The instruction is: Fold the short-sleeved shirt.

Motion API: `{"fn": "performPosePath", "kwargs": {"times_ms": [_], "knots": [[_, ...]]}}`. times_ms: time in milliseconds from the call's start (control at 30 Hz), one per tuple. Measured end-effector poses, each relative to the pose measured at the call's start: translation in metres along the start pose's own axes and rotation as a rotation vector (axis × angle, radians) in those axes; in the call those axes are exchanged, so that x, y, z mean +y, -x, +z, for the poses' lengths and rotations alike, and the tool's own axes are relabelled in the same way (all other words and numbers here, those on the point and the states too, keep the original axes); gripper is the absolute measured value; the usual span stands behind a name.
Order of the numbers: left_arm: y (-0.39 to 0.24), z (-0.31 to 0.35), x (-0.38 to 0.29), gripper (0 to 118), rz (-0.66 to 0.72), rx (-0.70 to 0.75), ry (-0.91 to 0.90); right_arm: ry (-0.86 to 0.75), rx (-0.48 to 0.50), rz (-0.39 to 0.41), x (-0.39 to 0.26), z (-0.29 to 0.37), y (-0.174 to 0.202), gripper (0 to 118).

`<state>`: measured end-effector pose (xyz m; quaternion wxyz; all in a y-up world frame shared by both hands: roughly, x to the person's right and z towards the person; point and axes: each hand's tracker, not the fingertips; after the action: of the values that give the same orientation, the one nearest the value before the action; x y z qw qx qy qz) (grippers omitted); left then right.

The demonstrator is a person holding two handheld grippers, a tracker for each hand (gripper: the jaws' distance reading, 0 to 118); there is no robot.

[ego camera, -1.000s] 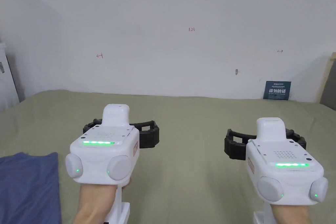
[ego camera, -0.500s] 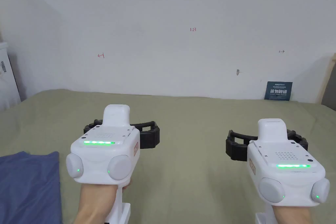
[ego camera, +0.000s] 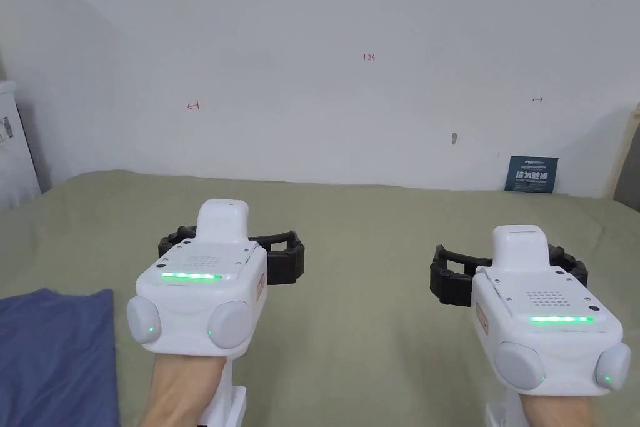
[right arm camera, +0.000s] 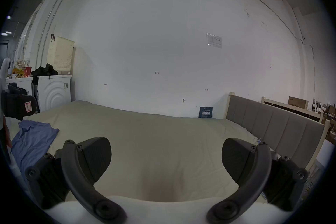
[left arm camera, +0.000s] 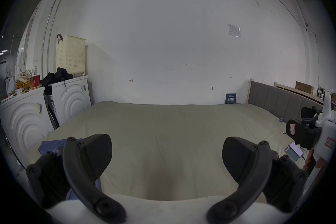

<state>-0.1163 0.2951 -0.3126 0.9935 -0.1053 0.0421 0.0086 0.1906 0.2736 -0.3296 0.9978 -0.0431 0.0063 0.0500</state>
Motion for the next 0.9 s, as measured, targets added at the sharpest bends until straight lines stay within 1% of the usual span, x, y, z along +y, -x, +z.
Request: {"fn": "performPosePath", "kwargs": {"times_ms": [167, 333, 467, 567, 767, 900], "knots": [[0.0014, -0.0007, 0.0007, 118, -0.009, 0.001, -0.001, 0.008, 0.006, 0.001, -0.0003, -0.0006, 0.0, 118], [0.0045, -0.0017, 0.0002, 118, 0.02, -0.008, 0.008, 0.009, 0.013, 0.006, 0.0004, 0.0005, 0.0021, 118], [0.0061, -0.0014, 0.0003, 118, 0.027, -0.011, 0.01, -0.007, 0.001, -0.001, 0.0003, 0.0018, 0.0019, 118], [0.0062, 0.0008, 0.0004, 118, 0.027, -0.003, 0.008, -0.033, 0.001, -0.008, -0.0001, 0.0044, 0.001, 118], [0.005, 0.0038, 0.0002, 118, 0.031, 0.007, -0.001, -0.021, -0.001, -0.004, -0.0002, 0.0033, 0.0016, 118], [0.0045, 0.0044, 0.0001, 118, 0.031, 0.042, -0.007, -0.033, 0.0, -0.004, -0.0006, 0.0051, 0.002, 118]]}}
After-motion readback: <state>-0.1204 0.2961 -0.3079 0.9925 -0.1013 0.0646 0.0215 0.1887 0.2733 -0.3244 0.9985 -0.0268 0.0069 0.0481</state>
